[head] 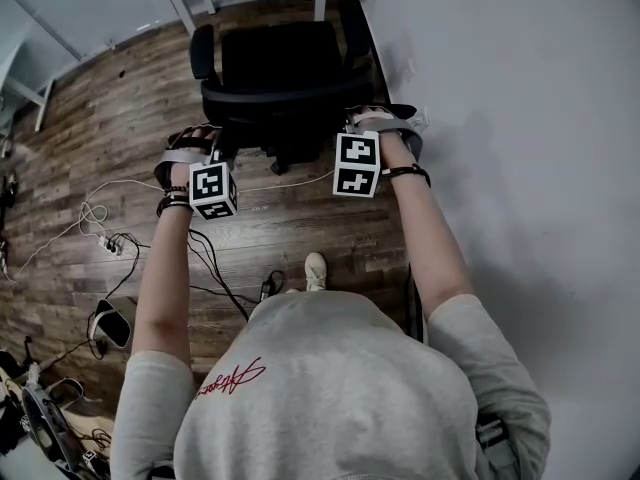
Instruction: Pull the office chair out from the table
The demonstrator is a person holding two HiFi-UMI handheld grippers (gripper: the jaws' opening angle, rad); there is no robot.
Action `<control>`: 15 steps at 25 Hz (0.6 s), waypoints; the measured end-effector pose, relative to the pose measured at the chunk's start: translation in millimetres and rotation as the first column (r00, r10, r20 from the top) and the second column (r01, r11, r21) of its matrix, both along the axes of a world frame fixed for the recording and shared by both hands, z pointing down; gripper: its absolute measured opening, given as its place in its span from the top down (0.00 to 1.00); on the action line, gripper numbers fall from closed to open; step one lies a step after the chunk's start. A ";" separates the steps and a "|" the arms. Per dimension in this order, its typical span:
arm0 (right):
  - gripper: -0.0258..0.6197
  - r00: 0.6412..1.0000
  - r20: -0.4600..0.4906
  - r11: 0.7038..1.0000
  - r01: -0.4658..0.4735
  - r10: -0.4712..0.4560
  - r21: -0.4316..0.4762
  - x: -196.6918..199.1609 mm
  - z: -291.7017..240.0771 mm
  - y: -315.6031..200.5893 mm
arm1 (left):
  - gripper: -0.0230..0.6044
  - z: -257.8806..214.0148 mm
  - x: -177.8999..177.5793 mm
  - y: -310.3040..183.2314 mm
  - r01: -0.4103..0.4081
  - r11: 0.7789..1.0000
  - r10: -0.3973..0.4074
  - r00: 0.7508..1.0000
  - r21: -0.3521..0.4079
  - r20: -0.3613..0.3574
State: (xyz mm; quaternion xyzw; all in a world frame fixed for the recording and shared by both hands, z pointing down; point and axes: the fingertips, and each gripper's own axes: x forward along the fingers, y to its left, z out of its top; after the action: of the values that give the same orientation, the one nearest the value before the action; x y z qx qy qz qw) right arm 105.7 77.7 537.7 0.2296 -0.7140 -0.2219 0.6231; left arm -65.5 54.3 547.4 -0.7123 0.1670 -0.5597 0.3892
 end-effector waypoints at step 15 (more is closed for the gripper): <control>0.81 1.000 -0.002 1.000 -0.007 0.007 0.004 -0.8 -1.9 19.6 | 0.87 -2.9 0.3 18.7 -0.010 1.000 0.010 1.000 0.002 -0.002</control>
State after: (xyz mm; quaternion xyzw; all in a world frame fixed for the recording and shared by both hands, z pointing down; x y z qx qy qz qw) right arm 104.9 97.4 535.8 0.2333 -0.7122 -0.2211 0.6241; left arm -65.2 73.0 544.5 -0.7134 0.1642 -0.5569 0.3924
